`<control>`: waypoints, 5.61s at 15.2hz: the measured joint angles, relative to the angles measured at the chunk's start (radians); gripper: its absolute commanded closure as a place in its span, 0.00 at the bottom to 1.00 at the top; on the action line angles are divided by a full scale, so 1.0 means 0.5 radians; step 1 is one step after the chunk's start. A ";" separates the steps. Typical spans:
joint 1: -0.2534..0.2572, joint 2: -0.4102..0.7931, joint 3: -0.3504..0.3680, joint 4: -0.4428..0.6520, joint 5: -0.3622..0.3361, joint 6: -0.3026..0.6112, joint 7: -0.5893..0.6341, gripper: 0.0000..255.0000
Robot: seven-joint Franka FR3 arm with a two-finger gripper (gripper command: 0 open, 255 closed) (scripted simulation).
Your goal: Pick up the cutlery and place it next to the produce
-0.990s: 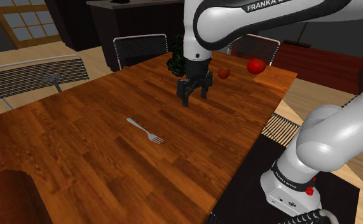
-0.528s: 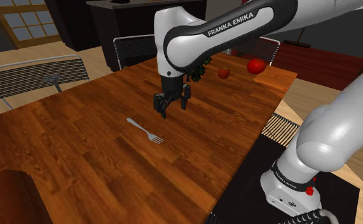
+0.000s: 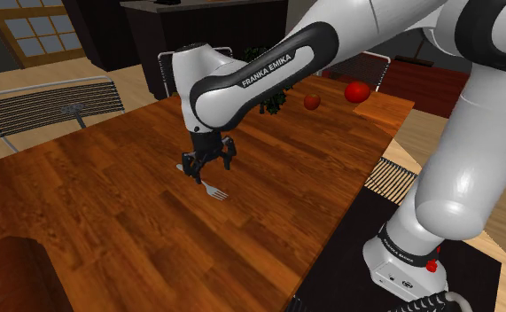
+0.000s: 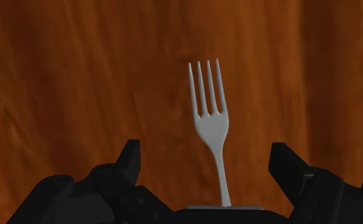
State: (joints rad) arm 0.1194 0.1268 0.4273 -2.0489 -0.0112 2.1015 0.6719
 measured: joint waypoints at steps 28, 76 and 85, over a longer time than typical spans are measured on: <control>0.045 0.204 -0.007 0.021 -0.109 0.167 0.105 1.00; -0.432 -0.705 -0.524 -0.264 0.109 -0.436 -0.990 1.00; -0.627 -0.702 -0.798 -0.274 0.010 -0.430 -1.420 1.00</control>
State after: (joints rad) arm -0.1943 -0.2241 0.0284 -2.1860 -0.0063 1.8866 -0.0382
